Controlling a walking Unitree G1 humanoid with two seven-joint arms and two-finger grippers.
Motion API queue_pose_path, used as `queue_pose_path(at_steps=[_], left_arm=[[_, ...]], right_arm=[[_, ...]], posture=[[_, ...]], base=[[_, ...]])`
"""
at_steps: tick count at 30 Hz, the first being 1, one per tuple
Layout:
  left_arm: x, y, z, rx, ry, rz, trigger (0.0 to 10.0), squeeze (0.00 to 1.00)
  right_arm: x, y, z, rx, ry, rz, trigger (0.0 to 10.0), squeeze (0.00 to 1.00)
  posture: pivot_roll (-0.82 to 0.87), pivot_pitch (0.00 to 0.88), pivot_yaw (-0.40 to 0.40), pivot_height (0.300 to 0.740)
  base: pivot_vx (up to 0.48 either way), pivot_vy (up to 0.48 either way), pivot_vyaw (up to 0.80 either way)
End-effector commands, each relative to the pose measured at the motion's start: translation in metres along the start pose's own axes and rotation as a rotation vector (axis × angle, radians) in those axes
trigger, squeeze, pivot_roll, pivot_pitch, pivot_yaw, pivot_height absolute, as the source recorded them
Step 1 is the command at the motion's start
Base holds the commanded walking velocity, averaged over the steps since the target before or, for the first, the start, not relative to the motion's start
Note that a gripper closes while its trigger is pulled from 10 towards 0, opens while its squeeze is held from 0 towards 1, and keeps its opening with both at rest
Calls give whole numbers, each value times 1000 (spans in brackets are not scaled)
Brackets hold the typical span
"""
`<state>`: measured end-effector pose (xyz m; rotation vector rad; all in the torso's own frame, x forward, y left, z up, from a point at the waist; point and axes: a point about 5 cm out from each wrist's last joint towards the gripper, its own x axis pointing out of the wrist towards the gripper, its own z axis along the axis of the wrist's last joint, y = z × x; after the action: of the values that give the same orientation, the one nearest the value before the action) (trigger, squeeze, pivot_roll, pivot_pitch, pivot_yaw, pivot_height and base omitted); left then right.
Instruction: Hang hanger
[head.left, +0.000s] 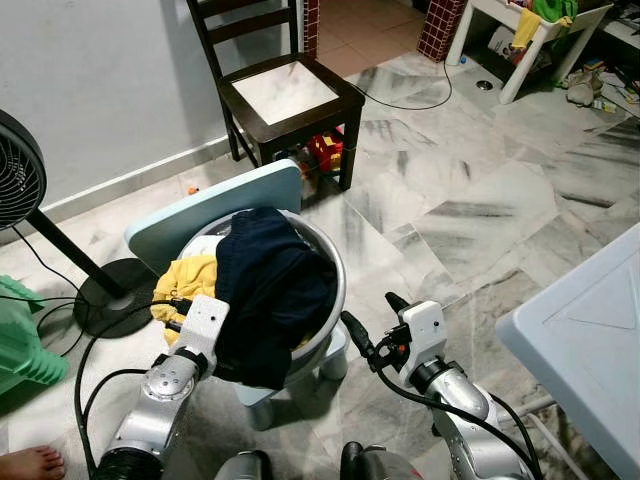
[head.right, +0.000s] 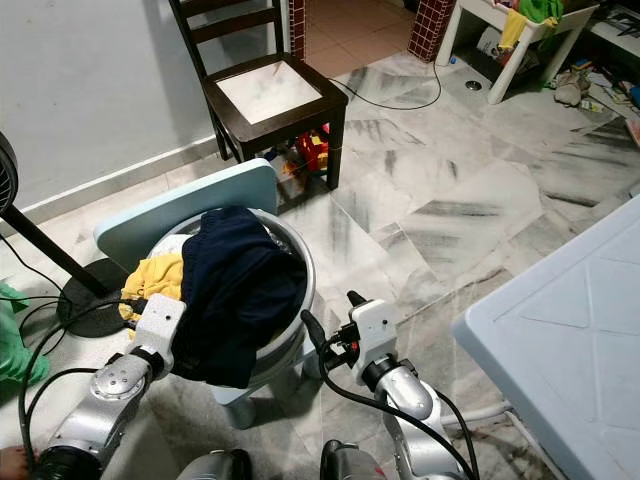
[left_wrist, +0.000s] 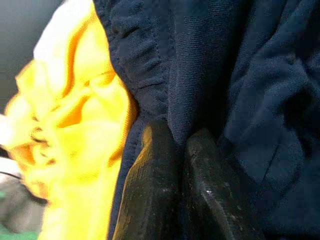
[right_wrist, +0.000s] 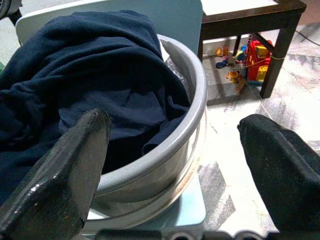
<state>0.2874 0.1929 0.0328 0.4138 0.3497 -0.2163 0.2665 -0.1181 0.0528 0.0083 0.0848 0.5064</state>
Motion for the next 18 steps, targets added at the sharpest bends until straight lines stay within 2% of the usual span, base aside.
queue_pose_path(at_steps=[1,2,4,5,7,8,12,13,14,15,16,17,18], left_arm=[[-2,11,-7,104,25,44,0,0],[-1,19,-1,205,-4,79,0,0],[2,29,10,345,-56,114,0,0],[3,31,14,384,-74,120,0,0],[4,33,18,402,-97,137,0,0],[6,36,22,381,-107,161,0,0],[11,39,37,449,-176,194,0,0],[13,35,45,512,-223,181,0,0],[16,21,60,668,-330,134,0,0],[16,12,65,725,-382,92,0,0],[16,12,65,725,-382,92,0,0],[16,-4,73,793,-471,21,0,0],[15,-11,76,819,-512,-10,0,0]], right_arm=[[-3,0,-6,6,31,-3,10000,0],[-3,0,-6,5,31,-3,10000,0],[-4,0,-7,5,32,-4,10000,0],[-4,1,-7,6,33,-5,10000,0],[-3,1,-7,6,33,-5,10000,0],[-3,2,-7,6,33,-4,10000,0],[-3,3,-7,7,32,-4,10000,0],[-3,3,-7,7,32,-7,10000,0],[-3,3,-7,6,32,-11,10000,0],[-3,3,-7,5,32,-12,10000,0],[-3,3,-7,5,32,-12,10000,0],[-3,3,-7,4,31,-16,10000,0],[-3,2,-7,3,29,-19,10000,0]], posture=[[56,221,-9,740],[57,222,-9,740],[57,222,-8,740],[57,222,-8,740],[58,222,-8,740],[55,220,-7,740],[52,221,-7,740],[52,220,-7,740],[52,220,-7,740],[52,220,-7,740],[52,220,-7,740],[48,218,-6,740],[48,219,-7,740]], base=[[0,0,0],[0,0,0],[0,0,0],[0,0,0],[0,0,0],[0,0,0],[0,0,0],[0,0,0],[0,0,0],[0,0,0],[0,0,0],[0,0,0],[0,0,0]])
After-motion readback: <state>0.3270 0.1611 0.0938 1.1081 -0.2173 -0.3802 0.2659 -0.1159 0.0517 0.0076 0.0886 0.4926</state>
